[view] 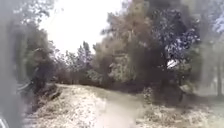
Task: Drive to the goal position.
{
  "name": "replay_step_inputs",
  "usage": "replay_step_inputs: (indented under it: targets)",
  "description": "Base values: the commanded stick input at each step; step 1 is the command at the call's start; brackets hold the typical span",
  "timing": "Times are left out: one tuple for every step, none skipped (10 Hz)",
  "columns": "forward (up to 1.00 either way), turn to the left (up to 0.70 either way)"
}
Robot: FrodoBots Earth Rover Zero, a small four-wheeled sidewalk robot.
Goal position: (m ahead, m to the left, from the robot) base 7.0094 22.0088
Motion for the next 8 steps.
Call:
replay_step_inputs:
  targets:
    - [0.70, 0.35]
    - [0.70, 0.28]
    - [0.70, 0.08]
    - [0.70, 0.04]
    - [0.70, 0.00]
    - [0.70, 0.00]
    - [0.70, 0.00]
    - [0.70, 0.00]
